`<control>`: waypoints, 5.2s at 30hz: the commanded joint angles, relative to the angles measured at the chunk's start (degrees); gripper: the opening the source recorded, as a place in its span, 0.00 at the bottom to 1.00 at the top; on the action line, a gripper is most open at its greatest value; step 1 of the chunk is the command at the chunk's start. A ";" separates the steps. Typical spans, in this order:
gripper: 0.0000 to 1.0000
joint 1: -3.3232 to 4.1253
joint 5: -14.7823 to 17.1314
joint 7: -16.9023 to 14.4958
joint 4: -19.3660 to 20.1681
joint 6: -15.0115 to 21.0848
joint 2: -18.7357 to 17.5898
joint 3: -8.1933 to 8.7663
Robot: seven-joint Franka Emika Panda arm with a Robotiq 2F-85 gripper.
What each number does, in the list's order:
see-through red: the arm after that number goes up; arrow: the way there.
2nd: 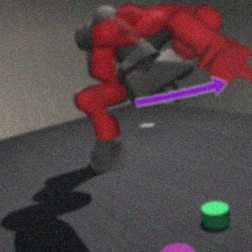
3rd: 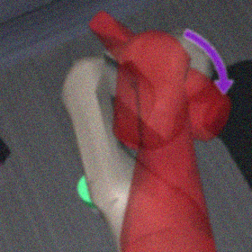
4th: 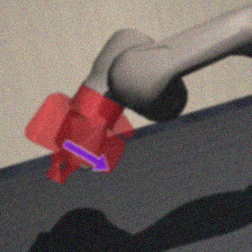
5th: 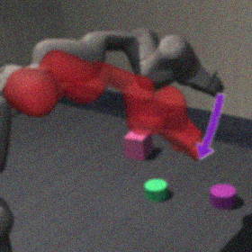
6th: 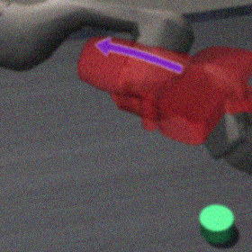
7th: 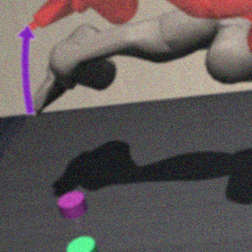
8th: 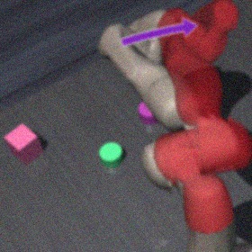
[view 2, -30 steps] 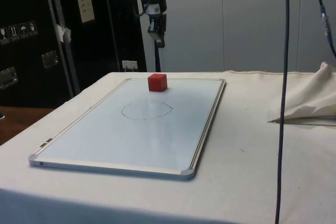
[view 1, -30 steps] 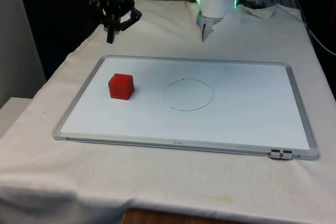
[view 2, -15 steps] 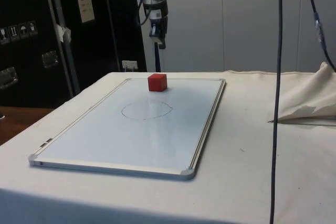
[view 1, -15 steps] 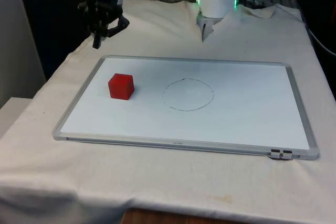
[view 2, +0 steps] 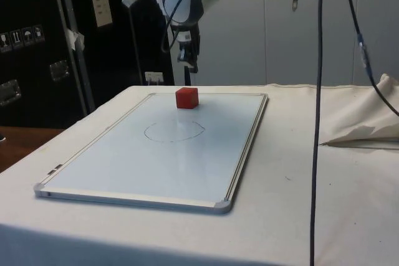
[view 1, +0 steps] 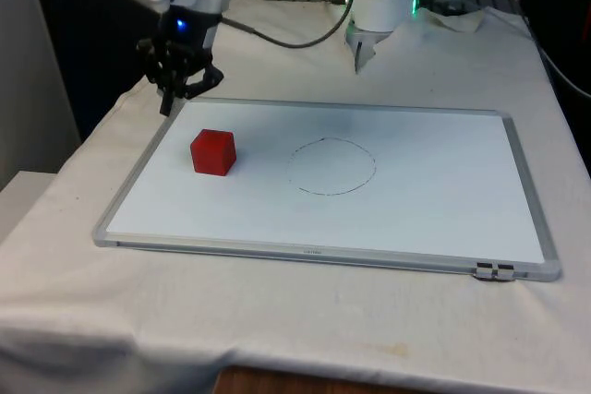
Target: Push the cube into the marked area.
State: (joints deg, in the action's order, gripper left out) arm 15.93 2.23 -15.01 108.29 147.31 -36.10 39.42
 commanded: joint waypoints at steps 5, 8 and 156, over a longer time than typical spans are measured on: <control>0.00 -0.29 2.01 0.57 -1.55 0.63 -3.09 -0.29; 0.00 -0.23 2.64 1.03 -2.18 0.74 -4.53 -0.23; 0.00 1.38 29.11 -21.66 -17.93 -27.67 -7.22 -4.24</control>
State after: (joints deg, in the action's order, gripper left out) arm 16.90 32.03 -37.18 90.01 119.98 -43.83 34.72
